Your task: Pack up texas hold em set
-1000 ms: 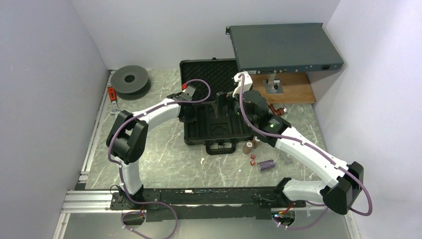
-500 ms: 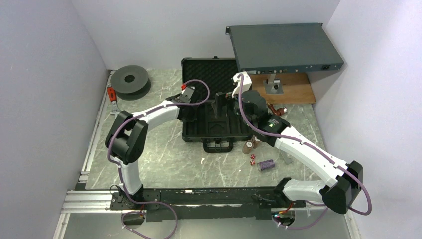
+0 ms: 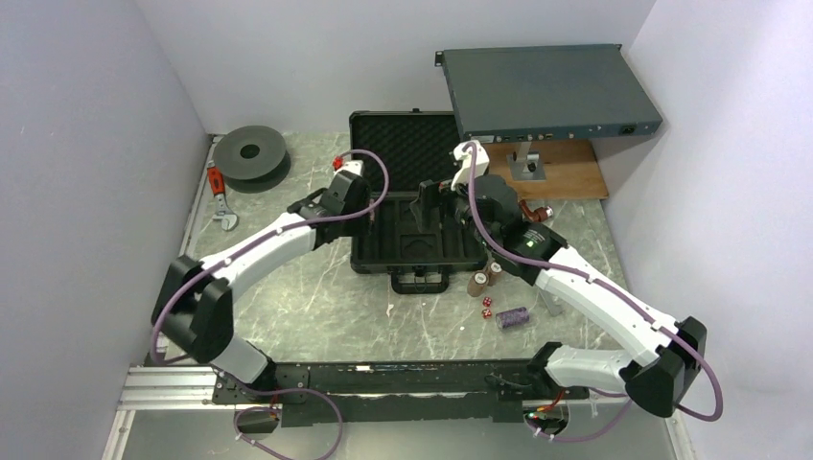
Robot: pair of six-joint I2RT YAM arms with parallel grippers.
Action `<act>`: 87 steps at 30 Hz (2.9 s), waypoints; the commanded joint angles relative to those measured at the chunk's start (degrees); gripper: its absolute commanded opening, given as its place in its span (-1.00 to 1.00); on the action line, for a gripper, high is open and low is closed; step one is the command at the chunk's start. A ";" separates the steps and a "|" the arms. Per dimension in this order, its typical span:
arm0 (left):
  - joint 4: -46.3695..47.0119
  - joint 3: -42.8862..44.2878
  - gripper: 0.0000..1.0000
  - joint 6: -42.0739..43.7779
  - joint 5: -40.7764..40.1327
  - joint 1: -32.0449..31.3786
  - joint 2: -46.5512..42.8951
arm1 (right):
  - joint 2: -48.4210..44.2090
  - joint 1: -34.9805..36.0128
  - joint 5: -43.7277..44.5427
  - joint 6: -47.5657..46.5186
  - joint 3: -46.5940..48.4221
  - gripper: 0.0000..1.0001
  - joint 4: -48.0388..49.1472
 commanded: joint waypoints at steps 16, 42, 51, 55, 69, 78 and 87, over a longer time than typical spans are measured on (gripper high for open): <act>-7.19 -0.42 0.99 16.20 -5.36 -1.73 -32.51 | -5.91 -0.07 -3.55 4.66 1.74 0.98 -4.75; -5.50 -8.35 0.99 27.93 17.17 -1.73 -35.36 | -11.81 0.68 9.13 33.02 -8.68 1.00 -37.54; -7.20 -7.69 0.85 28.20 15.49 -1.81 -34.45 | -15.97 0.55 21.22 56.25 -11.03 1.00 -57.22; -7.35 -7.86 0.86 28.04 16.37 -1.84 -34.45 | -18.92 0.48 23.62 62.76 -13.33 0.99 -58.28; -8.50 -7.68 0.81 28.22 15.36 -2.07 -34.26 | -19.82 -6.24 19.86 64.26 -18.70 1.00 -55.04; -9.58 -7.40 0.79 28.41 14.61 -2.37 -32.88 | -15.65 -19.77 3.76 54.74 -25.76 1.00 -45.90; -10.09 -7.11 0.76 28.29 14.56 -2.39 -32.26 | -16.01 -23.14 0.78 56.29 -29.23 0.98 -43.50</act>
